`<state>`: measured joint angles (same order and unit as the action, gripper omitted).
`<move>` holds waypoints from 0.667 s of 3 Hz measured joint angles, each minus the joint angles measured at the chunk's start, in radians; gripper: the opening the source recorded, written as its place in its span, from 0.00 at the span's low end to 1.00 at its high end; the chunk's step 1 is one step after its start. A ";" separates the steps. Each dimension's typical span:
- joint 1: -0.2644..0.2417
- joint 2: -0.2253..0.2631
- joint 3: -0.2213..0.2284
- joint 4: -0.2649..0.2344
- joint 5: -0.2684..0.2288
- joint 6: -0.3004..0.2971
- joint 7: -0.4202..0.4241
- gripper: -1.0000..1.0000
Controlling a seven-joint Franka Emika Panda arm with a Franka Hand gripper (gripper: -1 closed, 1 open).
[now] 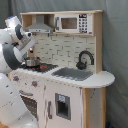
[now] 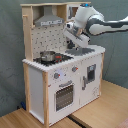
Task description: Play with the kitchen
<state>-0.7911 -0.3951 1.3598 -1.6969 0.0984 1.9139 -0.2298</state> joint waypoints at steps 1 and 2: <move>-0.081 0.028 0.094 0.025 0.000 -0.030 0.004 1.00; -0.150 0.036 0.166 0.044 0.000 -0.052 0.004 1.00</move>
<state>-0.9410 -0.3592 1.5260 -1.6531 0.0986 1.8619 -0.2255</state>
